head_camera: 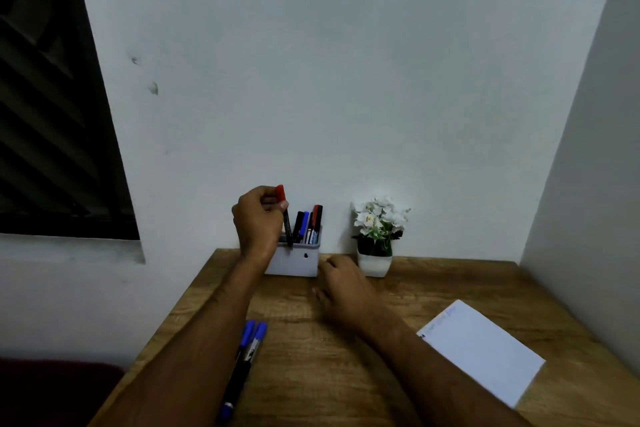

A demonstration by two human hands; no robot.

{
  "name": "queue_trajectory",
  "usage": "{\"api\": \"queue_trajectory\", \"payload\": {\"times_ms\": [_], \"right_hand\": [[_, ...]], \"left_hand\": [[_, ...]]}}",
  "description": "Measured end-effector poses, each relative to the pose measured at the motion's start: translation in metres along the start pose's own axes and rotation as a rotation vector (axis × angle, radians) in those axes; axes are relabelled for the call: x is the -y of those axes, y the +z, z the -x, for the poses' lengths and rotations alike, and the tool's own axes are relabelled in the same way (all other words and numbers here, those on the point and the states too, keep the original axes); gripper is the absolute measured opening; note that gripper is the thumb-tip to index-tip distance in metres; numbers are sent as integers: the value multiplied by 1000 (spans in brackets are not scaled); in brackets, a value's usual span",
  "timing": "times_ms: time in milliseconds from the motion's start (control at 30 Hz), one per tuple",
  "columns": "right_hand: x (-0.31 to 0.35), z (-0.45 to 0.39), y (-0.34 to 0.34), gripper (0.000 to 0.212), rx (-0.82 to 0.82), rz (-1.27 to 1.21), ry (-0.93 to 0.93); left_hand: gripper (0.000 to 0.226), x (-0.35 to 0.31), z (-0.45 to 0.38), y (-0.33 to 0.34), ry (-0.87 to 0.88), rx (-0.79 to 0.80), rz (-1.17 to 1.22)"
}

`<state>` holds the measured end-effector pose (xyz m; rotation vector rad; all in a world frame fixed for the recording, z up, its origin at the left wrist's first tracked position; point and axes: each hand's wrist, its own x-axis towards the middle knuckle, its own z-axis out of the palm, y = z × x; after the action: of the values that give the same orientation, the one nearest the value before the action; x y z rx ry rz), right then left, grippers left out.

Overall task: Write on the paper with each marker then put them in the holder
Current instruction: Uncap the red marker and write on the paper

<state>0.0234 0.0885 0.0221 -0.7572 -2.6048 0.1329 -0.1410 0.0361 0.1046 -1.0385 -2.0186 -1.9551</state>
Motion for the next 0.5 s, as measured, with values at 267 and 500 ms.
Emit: {"api": "queue_trajectory", "payload": {"times_ms": [267,500], "right_hand": [[0,-35,15,19,-17,14,65],[-2,-50,21,22,-29,40,100]], "left_hand": [[26,20,-26,9,15,-36,10],[26,34,-34,18,-9,-15,6]]}}
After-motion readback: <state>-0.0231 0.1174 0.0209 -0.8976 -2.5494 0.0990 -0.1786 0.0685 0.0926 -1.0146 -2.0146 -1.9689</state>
